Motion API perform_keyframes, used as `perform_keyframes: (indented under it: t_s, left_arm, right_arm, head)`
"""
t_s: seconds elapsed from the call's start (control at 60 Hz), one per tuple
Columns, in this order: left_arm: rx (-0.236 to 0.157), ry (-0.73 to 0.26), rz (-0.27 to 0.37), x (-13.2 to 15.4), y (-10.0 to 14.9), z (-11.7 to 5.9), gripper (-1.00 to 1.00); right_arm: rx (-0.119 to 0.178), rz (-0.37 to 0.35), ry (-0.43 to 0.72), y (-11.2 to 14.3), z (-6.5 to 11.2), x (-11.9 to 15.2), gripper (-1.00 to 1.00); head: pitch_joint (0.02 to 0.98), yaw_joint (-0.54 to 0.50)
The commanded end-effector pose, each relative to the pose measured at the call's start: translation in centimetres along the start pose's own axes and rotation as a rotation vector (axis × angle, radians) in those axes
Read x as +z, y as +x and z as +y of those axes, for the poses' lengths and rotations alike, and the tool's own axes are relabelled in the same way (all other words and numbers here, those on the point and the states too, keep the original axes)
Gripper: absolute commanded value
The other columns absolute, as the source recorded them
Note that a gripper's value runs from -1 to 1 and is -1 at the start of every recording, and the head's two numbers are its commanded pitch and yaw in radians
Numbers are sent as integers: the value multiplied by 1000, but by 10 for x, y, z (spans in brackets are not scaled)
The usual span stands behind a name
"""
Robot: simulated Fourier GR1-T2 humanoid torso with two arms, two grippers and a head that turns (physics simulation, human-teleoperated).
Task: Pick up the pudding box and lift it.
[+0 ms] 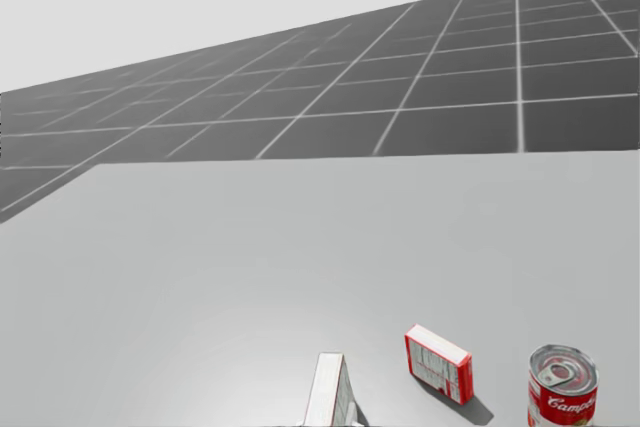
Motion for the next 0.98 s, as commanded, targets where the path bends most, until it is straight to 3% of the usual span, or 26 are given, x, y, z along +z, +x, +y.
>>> perform_keyframes:
  t_s: [0.017,0.267,0.533,0.717,0.983]
  left_arm:
    - [-23,-75,37,3,-10,-6,1000]
    - [-66,-99,-27,12,25,-3,1000]
    - [-144,-127,-136,21,73,3,1000]
    - [-187,-111,-239,23,112,7,1000]
    - [-219,-68,-401,25,173,11,1000]
  right_arm:
    - [1,-1,-2,0,-1,0,-1000]
    - [-1,1,1,-1,-2,-1,-1000]
    - [1,1,3,-1,-2,-1,-1000]
    - [8,4,10,-2,-2,-2,-1000]
    - [25,-2,8,-2,-3,-2,-1000]
  head:
    - [483,405]
    - [477,410]
    - [469,412]
    - [466,413]
    - [454,402]
